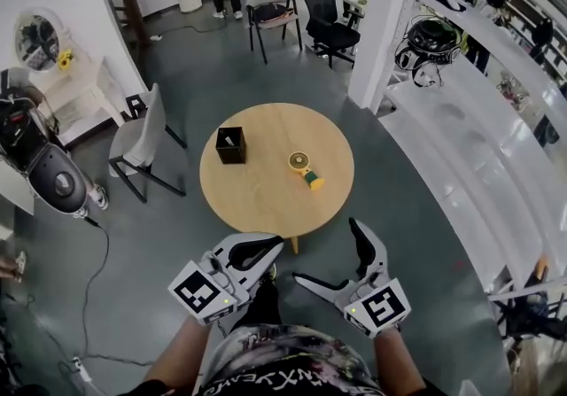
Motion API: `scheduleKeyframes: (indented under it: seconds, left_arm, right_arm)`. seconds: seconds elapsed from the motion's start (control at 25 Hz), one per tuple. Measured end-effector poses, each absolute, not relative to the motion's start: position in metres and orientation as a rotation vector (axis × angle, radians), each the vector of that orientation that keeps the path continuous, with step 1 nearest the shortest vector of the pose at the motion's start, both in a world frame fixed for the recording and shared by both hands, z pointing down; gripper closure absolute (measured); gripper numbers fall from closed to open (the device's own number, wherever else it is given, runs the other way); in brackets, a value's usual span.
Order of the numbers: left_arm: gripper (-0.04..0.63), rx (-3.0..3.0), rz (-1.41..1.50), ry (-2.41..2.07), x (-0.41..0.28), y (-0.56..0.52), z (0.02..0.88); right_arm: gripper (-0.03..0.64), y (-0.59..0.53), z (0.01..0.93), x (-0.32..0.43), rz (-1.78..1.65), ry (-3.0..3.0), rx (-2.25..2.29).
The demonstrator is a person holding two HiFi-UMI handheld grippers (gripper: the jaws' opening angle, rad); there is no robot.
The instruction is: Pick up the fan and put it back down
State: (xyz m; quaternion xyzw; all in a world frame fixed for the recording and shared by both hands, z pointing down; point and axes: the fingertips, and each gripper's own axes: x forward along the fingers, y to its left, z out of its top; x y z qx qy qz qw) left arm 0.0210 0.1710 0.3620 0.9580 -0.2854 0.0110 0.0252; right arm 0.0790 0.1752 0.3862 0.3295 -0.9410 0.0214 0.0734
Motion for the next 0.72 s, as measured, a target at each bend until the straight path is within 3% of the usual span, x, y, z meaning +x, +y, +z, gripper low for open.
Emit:
scheduleKeyframes:
  seconds: [0.72]
  left_arm:
    - [0.577, 2.900, 0.018, -0.823, -0.035, -0.008, 0.374]
  right_arm:
    - [0.031, 0.000, 0.396, 0.025, 0.147, -2.758, 1.006]
